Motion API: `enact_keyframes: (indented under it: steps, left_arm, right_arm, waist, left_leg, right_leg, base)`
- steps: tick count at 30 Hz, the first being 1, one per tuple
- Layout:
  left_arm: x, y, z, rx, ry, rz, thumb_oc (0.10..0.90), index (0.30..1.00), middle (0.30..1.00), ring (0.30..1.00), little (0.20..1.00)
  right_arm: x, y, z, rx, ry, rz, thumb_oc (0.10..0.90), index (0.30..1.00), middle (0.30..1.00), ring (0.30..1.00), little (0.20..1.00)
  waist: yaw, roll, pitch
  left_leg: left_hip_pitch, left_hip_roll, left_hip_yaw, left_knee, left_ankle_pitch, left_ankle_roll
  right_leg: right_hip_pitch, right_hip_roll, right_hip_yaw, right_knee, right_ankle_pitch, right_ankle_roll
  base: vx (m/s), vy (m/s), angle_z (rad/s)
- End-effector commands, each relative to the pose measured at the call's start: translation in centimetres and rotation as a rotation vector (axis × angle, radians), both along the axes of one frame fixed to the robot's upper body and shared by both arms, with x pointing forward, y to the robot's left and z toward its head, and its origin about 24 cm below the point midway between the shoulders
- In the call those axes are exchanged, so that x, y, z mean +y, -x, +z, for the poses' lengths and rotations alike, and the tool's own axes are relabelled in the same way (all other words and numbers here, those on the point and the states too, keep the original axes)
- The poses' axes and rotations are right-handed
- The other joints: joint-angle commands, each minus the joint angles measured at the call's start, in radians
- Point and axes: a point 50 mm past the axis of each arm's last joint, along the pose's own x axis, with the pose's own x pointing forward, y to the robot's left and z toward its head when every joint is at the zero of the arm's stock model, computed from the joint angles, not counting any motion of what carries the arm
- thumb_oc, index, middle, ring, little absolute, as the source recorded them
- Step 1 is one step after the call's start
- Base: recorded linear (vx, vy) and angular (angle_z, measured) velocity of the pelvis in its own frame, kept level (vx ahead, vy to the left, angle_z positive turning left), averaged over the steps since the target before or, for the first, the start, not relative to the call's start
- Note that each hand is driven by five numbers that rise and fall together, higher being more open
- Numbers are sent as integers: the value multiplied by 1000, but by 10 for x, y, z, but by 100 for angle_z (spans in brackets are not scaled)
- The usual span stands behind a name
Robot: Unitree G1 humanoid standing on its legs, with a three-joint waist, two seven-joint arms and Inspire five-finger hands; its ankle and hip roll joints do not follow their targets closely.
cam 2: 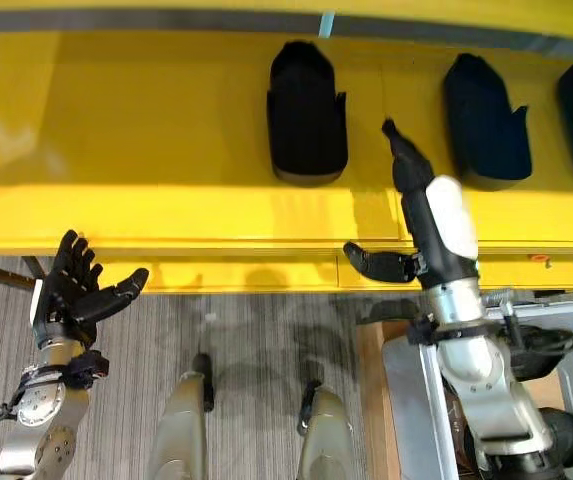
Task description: Move parts from the plastic box to the shelf.
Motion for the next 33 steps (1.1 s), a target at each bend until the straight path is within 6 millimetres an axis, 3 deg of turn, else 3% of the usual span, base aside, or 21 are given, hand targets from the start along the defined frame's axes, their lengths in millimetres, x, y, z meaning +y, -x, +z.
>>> enact_keyframes:
  steps: [1, 3, 7, 10, 14, 16, 17, 18, 19, 21, 22, 23, 24, 26, 33]
  left_arm:
    - [-14, -1, 23, -151, -71, -87, 900, 1000, 1000, 1000, 1000]
    - [-15, 1, 19, -137, -65, -89, 900, 1000, 1000, 1000, 1000]
    - [-17, 6, 8, -104, -46, -97, 900, 1000, 1000, 1000, 1000]
    - [-19, 8, 4, -94, -29, -107, 900, 1000, 1000, 1000, 1000]
    - [-25, 9, -4, -73, -3, -119, 900, 1000, 1000, 1000, 1000]
    - [-28, 8, -6, -71, 2, -132, 900, 1000, 1000, 1000, 1000]
    - [-29, 8, -7, -68, 6, -131, 900, 1000, 1000, 1000, 1000]
    - [-29, 9, -8, -63, 7, -127, 900, 1000, 1000, 1000, 1000]
    - [-29, 9, -8, -65, 5, -122, 900, 1000, 1000, 1000, 1000]
    - [-29, 12, -8, -64, -9, -116, 900, 1000, 1000, 1000, 1000]
    - [-29, 12, -8, -68, -7, -111, 900, 1000, 1000, 1000, 1000]
    - [-29, 12, -7, -69, -8, -111, 900, 1000, 1000, 1000, 1000]
    - [-31, 13, -8, -74, 3, -114, 900, 1000, 1000, 1000, 1000]
    - [-30, 15, -8, -83, 29, -106, 900, 1000, 1000, 1000, 1000]
    - [-34, 15, -9, -79, 38, -138, 900, 1000, 1000, 1000, 1000]
  right_arm:
    - [-16, 20, 27, -169, -59, -19, 900, 1000, 1000, 1000, 1000]
    - [-25, 26, 8, -94, -99, -72, 900, 1000, 1000, 1000, 1000]
    - [-40, 39, -7, -22, -113, -152, 900, 1000, 1000, 1000, 1000]
    - [-49, 47, -11, -19, -134, -203, 900, 1000, 1000, 1000, 1000]
    - [-58, 54, -9, -66, -133, -282, 900, 1000, 1000, 1000, 1000]
    - [-58, 56, -11, -78, -160, -301, 900, 1000, 1000, 1000, 1000]
    - [-58, 55, -14, -74, -183, -304, 900, 1000, 1000, 1000, 1000]
    - [-57, 54, -17, -69, -195, -303, 900, 1000, 1000, 1000, 1000]
    - [-53, 51, -20, -65, -214, -290, 900, 1000, 1000, 1000, 1000]
    - [-48, 44, -25, -47, -242, -264, 900, 1000, 1000, 1000, 1000]
    - [-46, 41, -26, -47, -274, -250, 900, 1000, 1000, 1000, 1000]
    - [-46, 41, -26, -47, -275, -249, 900, 1000, 1000, 1000, 1000]
    - [-42, 36, -29, -38, -324, -221, 900, 1000, 1000, 1000, 1000]
    - [-35, 31, -32, -24, -378, -172, 900, 1000, 1000, 1000, 1000]
    - [-28, 29, -44, 41, -494, -126, 900, 1000, 1000, 1000, 1000]
  waist:
    - [-82, 23, -169]
    - [-99, 31, -191]
    - [-131, 52, -237]
    - [-145, 64, -257]
    - [-167, 65, -266]
    - [-176, 60, -268]
    - [-172, 59, -268]
    - [-162, 54, -268]
    - [-146, 50, -271]
    - [-117, 43, -276]
    - [-107, 42, -277]
    - [-107, 41, -277]
    - [-95, 47, -277]
    - [-87, 46, -276]
    - [-91, 42, -295]
  left_leg:
    - [158, 92, 22, -203, 68, -1]
    - [216, 104, 39, -292, 119, -8]
    - [278, 134, 76, -397, 229, -27]
    - [276, 158, 92, -411, 339, -50]
    - [269, 169, 129, -377, 395, -52]
    - [267, 137, 136, -353, 337, -35]
    - [267, 92, 116, -354, 289, -19]
    - [262, 33, 59, -370, 233, 1]
    - [252, -29, -39, -394, 201, 18]
    - [242, -138, -206, -416, 164, 35]
    - [239, -197, -249, -422, 143, 51]
    - [236, -198, -248, -420, 145, 51]
    - [228, -250, -264, -419, 146, 62]
    - [237, -267, -269, -400, 119, 81]
    - [296, -251, -159, -428, 89, 127]
  right_leg:
    - [32, 83, 15, -95, 17, -46]
    - [59, 99, 15, -134, 23, -48]
    - [84, 147, 45, -202, 32, -63]
    - [112, 192, 53, -275, 48, -87]
    - [169, 217, 50, -360, 72, -105]
    - [194, 215, 57, -406, 88, -101]
    - [204, 214, 67, -426, 98, -97]
    - [215, 215, 90, -454, 110, -90]
    - [225, 220, 123, -489, 131, -80]
    - [244, 243, 195, -521, 155, -70]
    - [252, 254, 228, -535, 165, -68]
    - [251, 254, 229, -538, 169, -67]
    - [260, 274, 266, -557, 187, -62]
    - [257, 286, 307, -564, 196, -57]
    - [269, 268, 399, -581, 225, -28]
  base:
    - [70, -49, -10]
    - [71, -53, -8]
    - [42, -83, -22]
    - [-11, -166, -19]
    - [11, -167, -3]
    - [16, -109, 6]
    - [47, -59, 0]
    - [64, -23, -11]
    - [88, -10, -37]
    - [125, -14, -92]
    - [84, -5, -136]
    - [90, 32, -148]
    - [61, 70, -109]
    - [63, 113, -125]
    - [54, 154, -84]
